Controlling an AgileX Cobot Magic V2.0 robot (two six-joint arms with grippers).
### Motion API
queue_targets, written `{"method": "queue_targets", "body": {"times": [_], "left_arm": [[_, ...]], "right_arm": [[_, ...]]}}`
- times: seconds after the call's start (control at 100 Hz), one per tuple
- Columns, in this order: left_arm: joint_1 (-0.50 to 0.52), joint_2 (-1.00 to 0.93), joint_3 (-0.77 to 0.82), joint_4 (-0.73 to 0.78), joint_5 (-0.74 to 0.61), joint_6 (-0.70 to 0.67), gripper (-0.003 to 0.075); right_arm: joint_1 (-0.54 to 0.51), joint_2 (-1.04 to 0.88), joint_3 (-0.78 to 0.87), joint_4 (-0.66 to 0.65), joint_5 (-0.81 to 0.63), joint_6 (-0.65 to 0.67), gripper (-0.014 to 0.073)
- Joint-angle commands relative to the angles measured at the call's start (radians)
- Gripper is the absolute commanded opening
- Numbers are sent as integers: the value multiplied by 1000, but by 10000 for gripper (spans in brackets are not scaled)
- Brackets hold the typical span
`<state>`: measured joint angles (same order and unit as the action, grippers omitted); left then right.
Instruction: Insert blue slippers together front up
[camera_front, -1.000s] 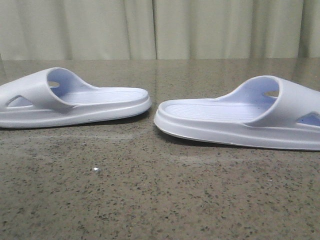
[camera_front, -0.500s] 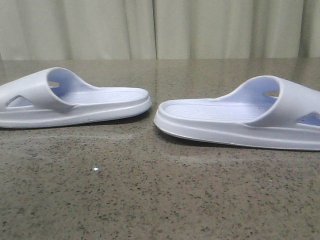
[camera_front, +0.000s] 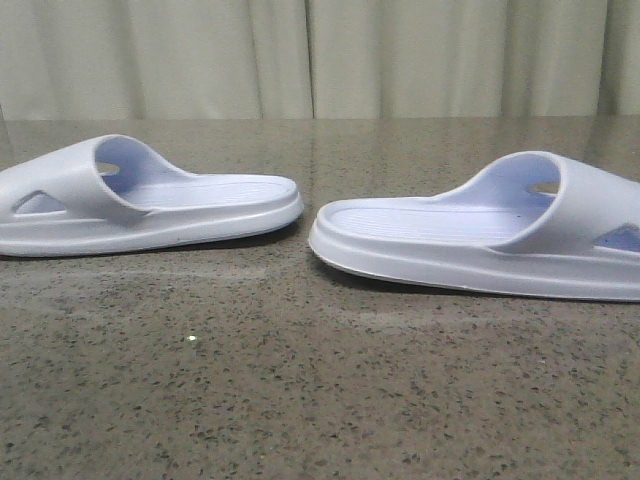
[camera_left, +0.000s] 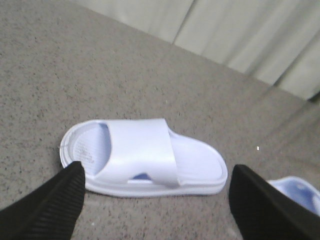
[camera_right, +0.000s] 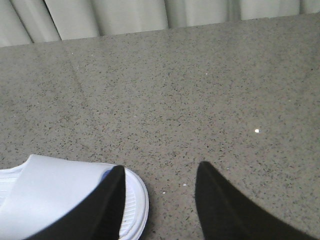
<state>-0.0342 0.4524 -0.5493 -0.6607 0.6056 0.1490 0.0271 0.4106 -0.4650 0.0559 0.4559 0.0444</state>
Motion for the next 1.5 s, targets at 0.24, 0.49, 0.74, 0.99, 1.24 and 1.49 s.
{"method": "queue_targets", "body": {"times": [0.24, 0.49, 0.74, 0.99, 1.24, 1.49], "left_arm": [[3, 287, -21, -201, -208, -45, 538], [3, 471, -25, -337, -297, -45, 537], [3, 575, -29, -394, -295, -45, 536], [3, 616, -29, -417, -291, -45, 536], [1, 665, -29, -454, -270, -41, 484], [1, 706, -29, -459, -256, -41, 419]], "right_arm": [[1, 16, -36, 4, -94, -3, 279], [1, 16, -36, 24, -98, -3, 279], [1, 16, -36, 25, -98, -3, 279], [1, 16, -36, 25, -114, -3, 279], [1, 16, -36, 25, -134, -3, 279], [1, 16, -36, 25, -135, -3, 279]]}}
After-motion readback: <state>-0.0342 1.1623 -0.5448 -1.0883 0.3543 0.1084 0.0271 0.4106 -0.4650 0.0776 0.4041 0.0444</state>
